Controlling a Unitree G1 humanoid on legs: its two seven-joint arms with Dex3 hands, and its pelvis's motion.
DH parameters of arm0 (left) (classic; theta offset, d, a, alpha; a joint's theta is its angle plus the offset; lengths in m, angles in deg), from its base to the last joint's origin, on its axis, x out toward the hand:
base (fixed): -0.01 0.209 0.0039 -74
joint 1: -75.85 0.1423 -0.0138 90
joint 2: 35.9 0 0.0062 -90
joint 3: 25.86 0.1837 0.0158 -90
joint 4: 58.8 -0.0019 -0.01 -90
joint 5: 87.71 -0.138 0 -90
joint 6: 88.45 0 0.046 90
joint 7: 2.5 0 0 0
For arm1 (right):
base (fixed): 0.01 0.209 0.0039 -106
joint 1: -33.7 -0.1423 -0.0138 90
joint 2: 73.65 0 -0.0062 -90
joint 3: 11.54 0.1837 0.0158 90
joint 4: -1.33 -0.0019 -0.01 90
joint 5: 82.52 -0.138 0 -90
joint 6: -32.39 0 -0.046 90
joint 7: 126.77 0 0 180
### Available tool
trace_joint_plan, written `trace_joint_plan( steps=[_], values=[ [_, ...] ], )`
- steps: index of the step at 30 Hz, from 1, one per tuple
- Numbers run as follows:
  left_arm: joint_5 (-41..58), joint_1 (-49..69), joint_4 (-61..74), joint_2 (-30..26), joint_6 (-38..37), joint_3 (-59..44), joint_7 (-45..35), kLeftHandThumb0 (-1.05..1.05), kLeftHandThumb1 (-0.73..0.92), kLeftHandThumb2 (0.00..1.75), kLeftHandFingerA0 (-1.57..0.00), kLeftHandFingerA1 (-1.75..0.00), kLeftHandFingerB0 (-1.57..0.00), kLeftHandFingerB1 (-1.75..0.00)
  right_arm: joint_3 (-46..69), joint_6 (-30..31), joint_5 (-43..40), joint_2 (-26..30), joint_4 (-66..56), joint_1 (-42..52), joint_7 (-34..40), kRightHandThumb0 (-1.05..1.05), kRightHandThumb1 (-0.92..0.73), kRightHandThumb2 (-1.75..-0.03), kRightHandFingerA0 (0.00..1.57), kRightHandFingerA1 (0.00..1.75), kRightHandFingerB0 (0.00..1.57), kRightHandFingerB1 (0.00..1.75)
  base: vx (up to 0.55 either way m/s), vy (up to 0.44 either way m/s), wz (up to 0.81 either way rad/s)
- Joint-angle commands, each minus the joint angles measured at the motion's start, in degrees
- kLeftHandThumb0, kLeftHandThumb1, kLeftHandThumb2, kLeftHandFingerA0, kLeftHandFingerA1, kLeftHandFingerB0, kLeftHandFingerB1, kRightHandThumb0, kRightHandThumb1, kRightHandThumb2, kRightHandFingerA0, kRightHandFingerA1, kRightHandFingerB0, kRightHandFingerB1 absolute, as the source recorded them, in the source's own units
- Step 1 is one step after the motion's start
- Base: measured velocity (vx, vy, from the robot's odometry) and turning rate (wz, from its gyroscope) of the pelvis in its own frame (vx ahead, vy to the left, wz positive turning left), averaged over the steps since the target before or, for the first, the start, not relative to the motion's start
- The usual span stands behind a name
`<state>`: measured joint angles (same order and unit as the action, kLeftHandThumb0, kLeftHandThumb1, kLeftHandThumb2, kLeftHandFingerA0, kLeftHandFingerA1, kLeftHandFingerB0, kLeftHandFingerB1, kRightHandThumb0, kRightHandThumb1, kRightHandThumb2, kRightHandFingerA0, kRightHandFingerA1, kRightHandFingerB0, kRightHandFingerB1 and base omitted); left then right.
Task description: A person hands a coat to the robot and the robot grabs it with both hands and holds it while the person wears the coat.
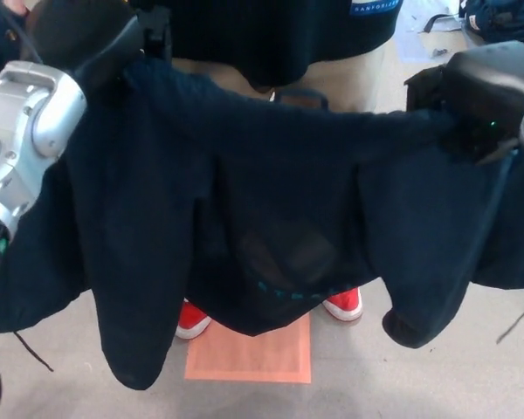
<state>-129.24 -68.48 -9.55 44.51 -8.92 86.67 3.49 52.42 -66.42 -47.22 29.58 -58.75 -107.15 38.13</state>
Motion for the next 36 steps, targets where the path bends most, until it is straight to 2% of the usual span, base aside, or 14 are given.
trace_joint_plan(
  steps=[1, 6, 7, 8, 9, 10, 17, 24, 26, 27, 30, 31, 33, 36],
  values=[
    [8.7, 6.5, -7.8, 7.4, -11.0, -14.4, 39.7, -0.17, 0.83, 0.71, -0.87, -1.75, -0.67, -1.38, 13.6, -10.2, -5.7, -10.1, 11.0, 9.0, 40.4, 0.00, -0.78, -0.63, 0.77, 1.67, 0.55, 1.39, 0.00, 0.000, 0.00],
    [8.3, 6.4, -8.0, 8.4, -9.8, -16.1, 40.9, -0.13, 0.67, 0.81, -1.12, -1.60, -0.83, -1.22, 16.1, -10.6, -7.4, -12.4, 11.9, 7.3, 39.3, -0.05, -0.79, -0.66, 0.78, 1.68, 0.60, 1.35, 0.00, 0.000, 0.00],
    [8.5, 6.5, -7.9, 8.6, -9.8, -16.5, 40.6, -0.13, 0.68, 0.80, -1.11, -1.62, -0.81, -1.25, 16.9, -10.6, -8.1, -13.1, 11.9, 6.8, 39.3, -0.20, -0.69, -0.89, 1.06, 1.41, 0.65, 1.14, 0.00, 0.000, 0.00],
    [8.6, 6.7, -7.6, 8.7, -9.7, -16.8, 40.2, -0.13, 0.77, 0.72, -0.87, -1.73, -0.73, -1.30, 17.8, -10.7, -8.4, -13.7, 12.0, 6.4, 39.8, -0.19, -0.68, -0.89, 1.06, 1.41, 0.65, 1.13, 0.00, 0.000, 0.00],
    [8.4, 6.7, -7.6, 8.8, -9.7, -17.0, 40.2, -0.13, 0.77, 0.72, -0.87, -1.73, -0.73, -1.30, 18.1, -10.9, -8.4, -13.9, 12.2, 6.2, 40.1, -0.19, -0.68, -0.89, 1.06, 1.41, 0.65, 1.13, 0.00, 0.000, 0.00],
    [8.7, 6.6, -7.4, 9.1, -9.6, -17.5, 40.3, -0.14, 0.75, 0.75, -0.87, -1.74, -0.73, -1.32, 18.5, -11.8, -8.1, -14.2, 12.7, 5.7, 42.1, -0.12, -0.83, -0.65, 0.80, 1.65, 0.64, 1.24, 0.00, 0.000, 0.00],
    [8.2, 5.3, -7.8, 9.3, -11.8, -19.4, 43.1, 0.01, 0.75, 0.79, -0.85, -1.75, -0.63, -1.52, 21.4, -14.8, -5.4, -15.2, 14.6, 3.0, 53.7, -0.06, -0.78, -0.70, 0.89, 1.61, 0.70, 1.06, 0.00, 0.000, 0.00],
    [6.8, 5.1, -6.2, 7.9, -13.3, -20.4, 44.5, -0.04, 0.77, 0.72, -0.87, -1.73, -0.80, -1.16, 24.5, -16.2, -5.1, -14.7, 13.4, 0.5, 57.1, -0.03, -0.76, -0.77, 0.93, 1.66, 0.66, 1.15, 0.00, 0.000, 0.00],
    [6.8, 5.2, -5.1, 7.7, -13.5, -20.8, 44.3, -0.06, 0.77, 0.73, -0.88, -1.71, -0.81, -1.18, 25.4, -16.4, -5.0, -14.4, 12.6, -0.4, 58.0, -0.04, -0.71, -0.86, 0.97, 1.64, 0.68, 1.14, 0.00, 0.000, 0.00],
    [6.1, 4.9, -4.8, 7.4, -14.0, -20.6, 45.7, -0.05, 0.76, 0.72, -0.87, -1.74, -0.70, -1.40, 26.5, -18.2, -6.1, -14.4, 12.4, -0.9, 57.4, -0.05, -0.70, -0.87, 1.04, 1.57, 0.66, 1.13, 0.00, 0.000, 0.00],
    [5.9, 4.7, -3.4, 7.3, -13.7, -21.1, 45.3, -0.06, 0.75, 0.76, -0.86, -1.73, -0.69, -1.41, 27.3, -17.2, -5.6, -14.6, 11.0, -1.7, 58.0, -0.10, -0.77, -0.79, 1.03, 1.58, 0.62, 1.21, 0.00, 0.000, 0.00],
    [5.9, 4.6, -2.8, 7.3, -13.3, -21.2, 44.9, -0.01, 0.73, 0.76, -0.99, -1.74, -0.71, -1.46, 27.3, -16.3, -4.6, -14.5, 10.3, -2.0, 58.9, -0.10, -0.78, -0.75, 1.03, 1.60, 0.63, 1.20, 0.00, 0.000, 0.00],
    [5.6, 4.0, -1.8, 7.1, -13.0, -21.5, 45.1, -0.07, 0.75, 0.77, -0.84, -1.75, -0.65, -1.46, 27.9, -16.1, -4.4, -14.2, 9.1, -2.8, 58.7, -0.10, -0.78, -0.77, 1.03, 1.61, 0.62, 1.22, 0.00, 0.000, 0.00],
    [4.6, 3.2, -1.0, 6.2, -13.1, -21.4, 45.3, -0.07, 0.76, 0.72, -0.85, -1.75, -0.62, -1.48, 29.0, -15.7, -4.5, -14.3, 7.6, -3.6, 58.5, -0.16, -0.61, -1.05, 1.26, 1.36, 0.73, 1.03, 0.00, 0.000, 0.00]
  ],
)
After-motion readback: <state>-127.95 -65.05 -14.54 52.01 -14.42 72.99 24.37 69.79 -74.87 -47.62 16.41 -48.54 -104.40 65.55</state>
